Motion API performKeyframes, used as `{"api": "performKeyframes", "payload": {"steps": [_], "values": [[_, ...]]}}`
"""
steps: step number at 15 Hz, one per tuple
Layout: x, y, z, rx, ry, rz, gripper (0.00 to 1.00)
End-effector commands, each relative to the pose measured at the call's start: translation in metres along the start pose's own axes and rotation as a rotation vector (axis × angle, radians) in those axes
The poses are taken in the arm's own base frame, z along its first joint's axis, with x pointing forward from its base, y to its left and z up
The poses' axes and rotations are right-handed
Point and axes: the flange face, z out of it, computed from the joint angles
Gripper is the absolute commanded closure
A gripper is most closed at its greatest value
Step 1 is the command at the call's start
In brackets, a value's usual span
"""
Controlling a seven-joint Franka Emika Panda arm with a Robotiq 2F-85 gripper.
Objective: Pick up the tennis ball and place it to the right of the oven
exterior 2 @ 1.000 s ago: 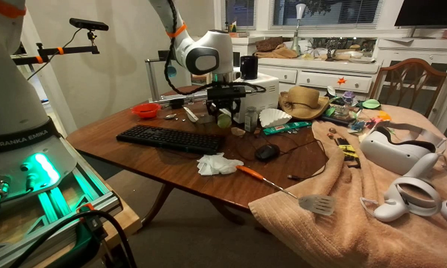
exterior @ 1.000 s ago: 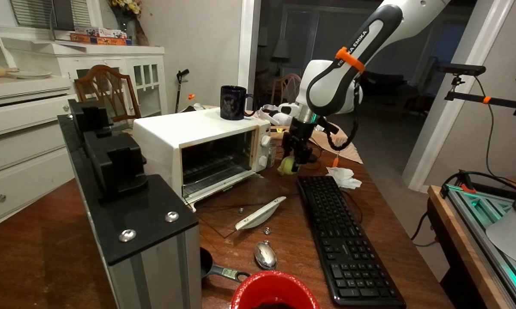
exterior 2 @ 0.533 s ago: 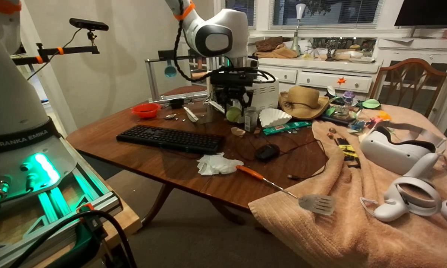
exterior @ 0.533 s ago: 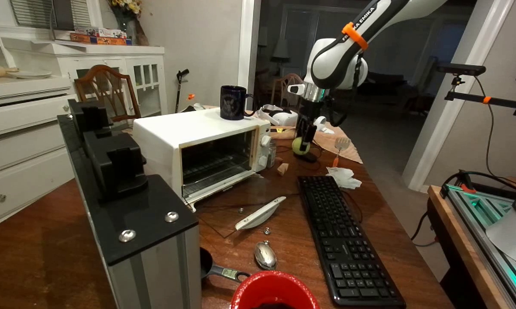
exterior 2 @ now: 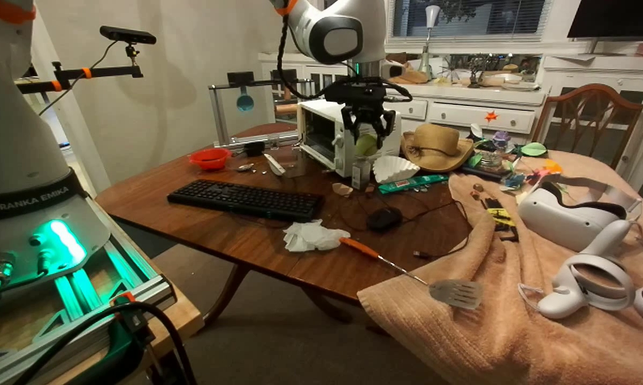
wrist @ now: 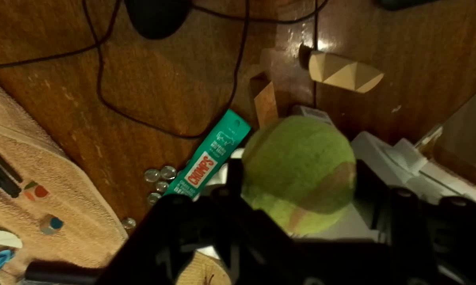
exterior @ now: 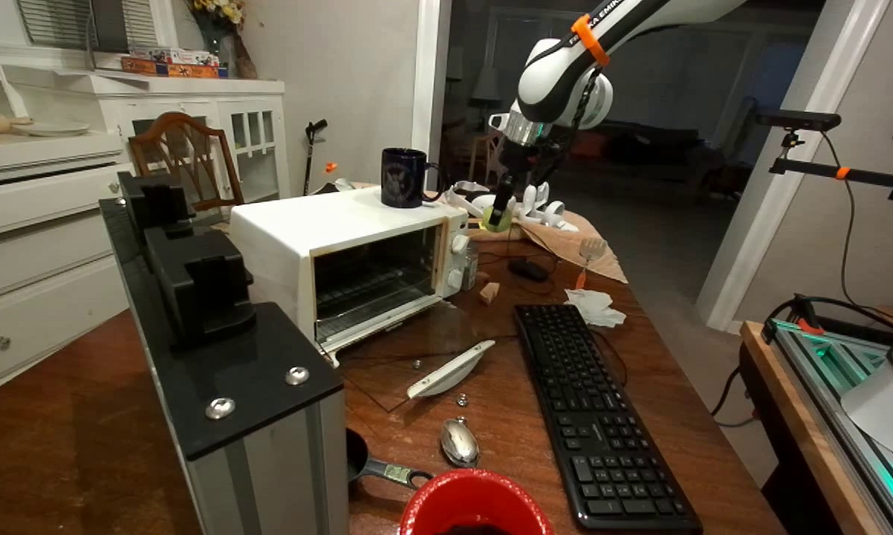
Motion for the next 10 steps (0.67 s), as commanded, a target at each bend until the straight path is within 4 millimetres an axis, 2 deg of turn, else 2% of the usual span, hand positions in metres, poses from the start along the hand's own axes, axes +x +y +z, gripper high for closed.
{"api": "performKeyframes", "payload": {"steps": [1,5,10], "values": [[0.027,0.027,0.01,-0.021,0.028,0.122,0.58],[0.045,0.06,0.016,-0.045,0.061,0.289,0.58],[0.045,0.102,0.035,-0.075,0.074,0.492,0.58]]}}
